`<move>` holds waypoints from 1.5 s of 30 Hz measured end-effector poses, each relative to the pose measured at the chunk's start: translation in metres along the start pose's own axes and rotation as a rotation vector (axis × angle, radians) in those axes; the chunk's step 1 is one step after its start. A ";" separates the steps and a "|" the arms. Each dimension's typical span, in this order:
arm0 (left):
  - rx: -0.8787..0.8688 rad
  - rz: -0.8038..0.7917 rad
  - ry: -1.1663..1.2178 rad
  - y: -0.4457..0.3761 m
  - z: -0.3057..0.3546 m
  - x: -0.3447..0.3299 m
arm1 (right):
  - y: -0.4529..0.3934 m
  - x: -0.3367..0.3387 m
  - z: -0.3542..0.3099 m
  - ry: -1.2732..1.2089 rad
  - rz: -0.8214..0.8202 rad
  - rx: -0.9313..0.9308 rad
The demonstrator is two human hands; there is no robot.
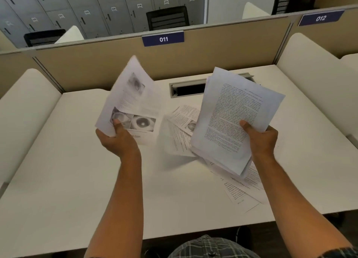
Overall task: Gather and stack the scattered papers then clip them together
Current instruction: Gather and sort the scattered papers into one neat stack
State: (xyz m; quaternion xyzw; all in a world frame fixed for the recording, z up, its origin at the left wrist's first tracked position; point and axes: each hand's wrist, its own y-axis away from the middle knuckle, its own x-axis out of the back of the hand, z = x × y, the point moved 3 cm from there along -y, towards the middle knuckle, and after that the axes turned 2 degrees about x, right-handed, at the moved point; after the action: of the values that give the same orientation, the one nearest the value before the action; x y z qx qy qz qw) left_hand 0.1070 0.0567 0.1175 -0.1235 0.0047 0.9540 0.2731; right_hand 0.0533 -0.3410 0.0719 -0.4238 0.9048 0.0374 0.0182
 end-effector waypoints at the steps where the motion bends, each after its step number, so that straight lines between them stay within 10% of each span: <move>1: 0.038 -0.026 0.040 0.000 0.000 -0.002 | 0.000 -0.001 -0.002 0.002 -0.005 0.002; 16: 0.527 -0.633 -0.051 0.092 -0.064 0.004 | 0.011 -0.050 0.012 -0.092 -0.243 -0.155; 30: 0.604 -0.764 -0.172 0.093 -0.099 0.016 | 0.016 -0.061 0.030 -0.213 -0.372 -0.230; 45: 0.437 -1.291 -0.103 0.033 -0.034 -0.017 | 0.004 -0.067 -0.029 -0.028 -0.515 0.281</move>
State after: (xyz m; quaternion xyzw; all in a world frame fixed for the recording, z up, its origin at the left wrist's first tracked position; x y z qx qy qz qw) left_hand 0.1117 0.0174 0.0863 0.0020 0.1097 0.5816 0.8060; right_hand 0.0930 -0.2896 0.1050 -0.6324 0.7633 -0.0880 0.0982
